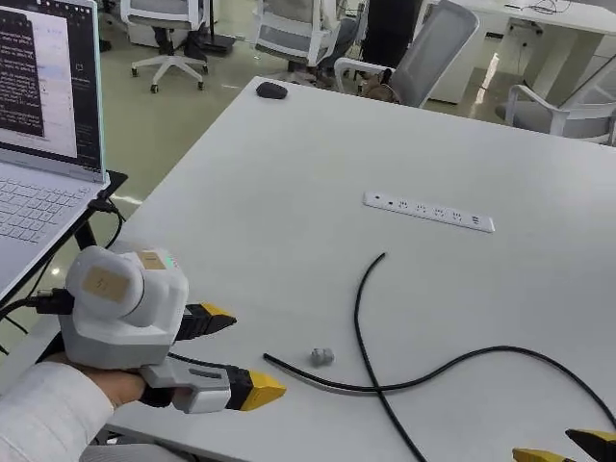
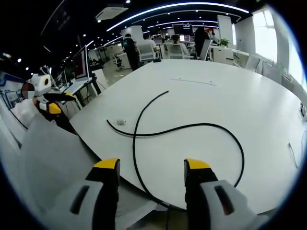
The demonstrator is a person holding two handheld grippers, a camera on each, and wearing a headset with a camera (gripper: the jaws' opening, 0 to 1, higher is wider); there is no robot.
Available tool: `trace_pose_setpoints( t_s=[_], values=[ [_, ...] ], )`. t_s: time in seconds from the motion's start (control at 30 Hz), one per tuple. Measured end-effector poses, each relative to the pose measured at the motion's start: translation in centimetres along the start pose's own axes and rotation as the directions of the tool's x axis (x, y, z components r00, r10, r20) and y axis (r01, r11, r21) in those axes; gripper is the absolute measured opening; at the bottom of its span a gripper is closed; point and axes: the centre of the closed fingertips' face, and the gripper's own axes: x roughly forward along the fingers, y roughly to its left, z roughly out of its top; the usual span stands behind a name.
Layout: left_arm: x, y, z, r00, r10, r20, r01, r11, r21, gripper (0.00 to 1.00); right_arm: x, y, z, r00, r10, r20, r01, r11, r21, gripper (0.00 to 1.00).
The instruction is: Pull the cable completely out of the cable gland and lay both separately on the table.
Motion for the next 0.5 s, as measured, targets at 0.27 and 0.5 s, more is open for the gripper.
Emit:
trace_pose_setpoints(
  t_s=[0.27,0.5],
  values=[
    [0.5,-0.15,-0.29,0.9999,-0.011,-0.011,0.011,1.0,-0.005,0.65,0.1,-0.56,-0.23,0.9999,-0.01,-0.002,0.01,1.0,0.016,0.56],
    [0.86,0.31,-0.53,0.9998,-0.01,-0.016,0.01,1.0,-0.018,0.65,0.32,-0.69,-0.24,0.9999,-0.009,-0.007,0.009,1.0,0.022,0.56]
  ],
)
